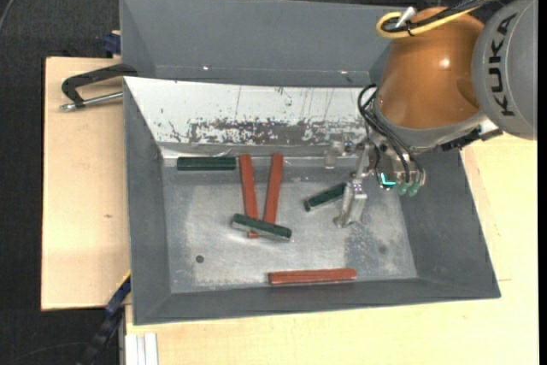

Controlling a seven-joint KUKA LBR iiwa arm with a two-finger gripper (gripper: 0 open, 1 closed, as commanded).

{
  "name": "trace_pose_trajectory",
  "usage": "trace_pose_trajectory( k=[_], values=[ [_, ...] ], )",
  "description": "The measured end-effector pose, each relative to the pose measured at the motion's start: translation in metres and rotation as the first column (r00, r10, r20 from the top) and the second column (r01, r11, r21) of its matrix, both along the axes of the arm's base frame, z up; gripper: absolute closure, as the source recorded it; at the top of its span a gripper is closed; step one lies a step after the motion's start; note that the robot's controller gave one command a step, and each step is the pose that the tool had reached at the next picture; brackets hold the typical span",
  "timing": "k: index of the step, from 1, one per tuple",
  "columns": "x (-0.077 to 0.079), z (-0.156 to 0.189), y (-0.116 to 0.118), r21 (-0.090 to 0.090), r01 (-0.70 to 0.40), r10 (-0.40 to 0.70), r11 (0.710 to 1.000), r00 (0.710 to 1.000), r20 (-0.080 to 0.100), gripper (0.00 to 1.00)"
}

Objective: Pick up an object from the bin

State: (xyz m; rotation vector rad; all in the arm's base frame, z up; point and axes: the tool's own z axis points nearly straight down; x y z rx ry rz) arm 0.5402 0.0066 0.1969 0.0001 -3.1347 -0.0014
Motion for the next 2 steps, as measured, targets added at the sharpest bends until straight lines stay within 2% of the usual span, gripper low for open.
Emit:
trace_pose_trajectory(
  k=[1,2],
  values=[
    [0.021,-0.1066,-0.0165,0.0,0.059,-0.059,0.998,0.998,0.001,0.0],
    [0.0226,-0.1019,-0.0164,0.0,0.059,-0.059,0.998,0.998,0.008,1.0]
  ],
)
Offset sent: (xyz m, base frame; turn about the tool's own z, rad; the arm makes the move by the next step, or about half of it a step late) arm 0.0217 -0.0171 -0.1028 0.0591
